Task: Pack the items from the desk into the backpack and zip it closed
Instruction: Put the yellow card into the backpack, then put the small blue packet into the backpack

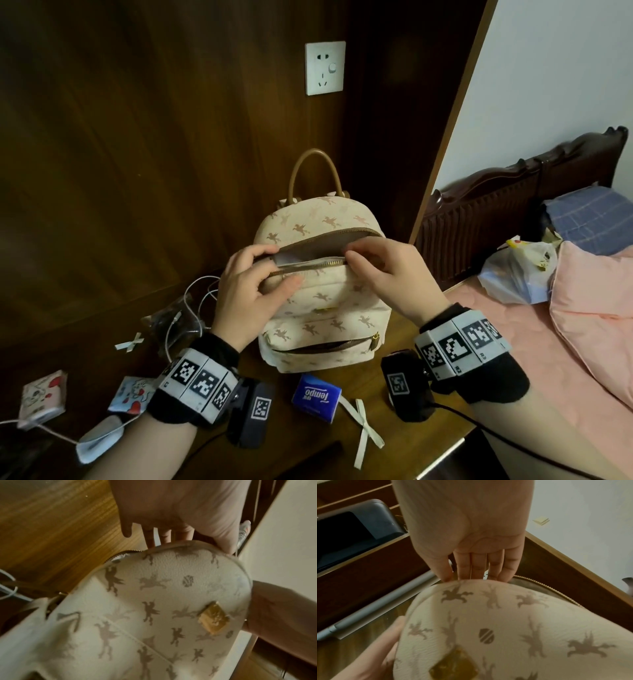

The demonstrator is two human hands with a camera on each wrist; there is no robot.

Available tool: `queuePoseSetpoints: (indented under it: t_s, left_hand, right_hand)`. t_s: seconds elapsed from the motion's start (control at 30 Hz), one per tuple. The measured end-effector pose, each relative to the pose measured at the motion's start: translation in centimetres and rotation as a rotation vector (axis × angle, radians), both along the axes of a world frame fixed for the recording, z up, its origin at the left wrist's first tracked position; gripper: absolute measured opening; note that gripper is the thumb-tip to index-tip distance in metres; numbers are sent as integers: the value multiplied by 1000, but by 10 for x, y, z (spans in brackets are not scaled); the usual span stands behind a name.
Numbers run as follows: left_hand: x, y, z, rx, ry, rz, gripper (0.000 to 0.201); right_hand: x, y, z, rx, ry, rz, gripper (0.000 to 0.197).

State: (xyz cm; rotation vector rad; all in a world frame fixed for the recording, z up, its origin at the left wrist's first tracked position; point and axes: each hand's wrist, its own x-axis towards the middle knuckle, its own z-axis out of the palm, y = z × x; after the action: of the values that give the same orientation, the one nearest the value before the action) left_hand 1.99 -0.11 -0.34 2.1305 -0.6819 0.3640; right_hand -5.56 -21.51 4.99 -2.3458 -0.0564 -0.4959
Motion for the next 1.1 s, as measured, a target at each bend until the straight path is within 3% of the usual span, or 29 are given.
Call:
queuePoseSetpoints:
  t_s: [0.13,0.3,0.5,0.63,0.8,1.1]
  left_hand:
    - [-4,-5,3,10,-10,76,55]
    - [-9,5,4,62,17,-58,52]
    - [-22,35,-16,106,49,-61,62]
    - [-25,52,-34,126,149,-62,68]
    - [-35,63,-50,137,253,-90,70]
    - [-41,77,-75,152,406,-140,62]
  right_hand:
    - [-1,11,-2,-24,-84,-82,15]
    - [-10,18,-9,-21,-232,-183,6]
    - [-29,24,-38,139,-320,-442,21]
    - [-48,29,-79,158,-84,-542,16]
    - [-59,48,-121,26,326,-400,8]
    - [-43,87,-173,-151,793,-195,42]
